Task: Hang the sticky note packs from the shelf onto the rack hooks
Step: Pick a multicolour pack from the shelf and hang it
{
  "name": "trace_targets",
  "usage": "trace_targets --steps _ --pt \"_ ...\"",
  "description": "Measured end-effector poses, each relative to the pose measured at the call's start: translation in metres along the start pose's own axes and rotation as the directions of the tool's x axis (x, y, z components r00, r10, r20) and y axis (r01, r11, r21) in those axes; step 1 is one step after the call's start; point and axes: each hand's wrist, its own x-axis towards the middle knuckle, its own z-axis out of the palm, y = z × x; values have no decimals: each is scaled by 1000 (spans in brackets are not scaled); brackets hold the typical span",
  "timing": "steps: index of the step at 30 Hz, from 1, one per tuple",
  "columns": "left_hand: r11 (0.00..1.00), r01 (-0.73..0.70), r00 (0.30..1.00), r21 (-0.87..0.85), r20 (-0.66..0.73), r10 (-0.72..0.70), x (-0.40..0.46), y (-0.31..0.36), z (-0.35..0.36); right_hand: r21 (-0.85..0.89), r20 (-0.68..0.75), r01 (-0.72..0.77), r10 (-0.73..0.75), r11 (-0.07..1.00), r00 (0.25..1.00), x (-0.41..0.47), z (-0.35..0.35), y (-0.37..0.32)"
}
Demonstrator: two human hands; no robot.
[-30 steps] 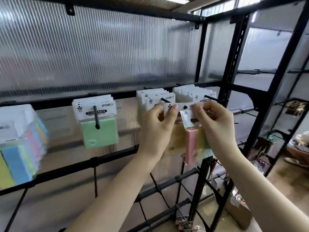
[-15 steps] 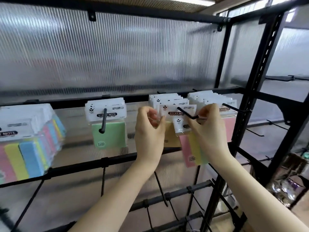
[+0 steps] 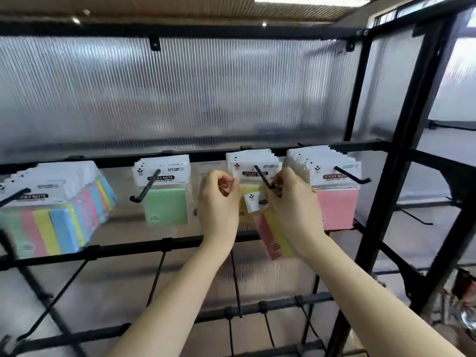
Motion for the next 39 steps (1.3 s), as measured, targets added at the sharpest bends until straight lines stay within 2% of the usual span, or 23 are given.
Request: trace_targets --steps 3,8,11,13,16,21,25,30,39 --pt "1000 5 999 14 -46 -4 -9 4 -1 64 30 32 -34 997 999 -9 -8 6" --pt "996 -90 994 -17 -69 89 -44 23 -4 224 5 49 -51 973 999 -29 -26 19" --pt "987 -108 990 -117 81 118 -72 44 1 348 -93 89 -60 933 994 -40 -45 29" --pt "978 -65 973 -198 204 106 -87 60 9 432 -154 117 -54 894 987 -44 -60 35" --pt "946 25 972 -324 229 52 -97 79 20 485 -220 164 -61 859 973 -44 -81 45" --pt "926 24 948 -377 303 99 -93 102 32 537 -206 189 -90 822 974 -40 -109 59" --pt "928 -7 960 -374 257 111 -90 112 39 621 -138 161 -95 767 986 -34 -126 68" --pt "928 -42 984 -371 147 103 -92 112 29 748 -70 136 -127 650 989 -34 -138 65" --pt "967 -97 993 -234 -90 77 -86 104 -42 849 -12 184 -330 495 944 -39 -99 18"
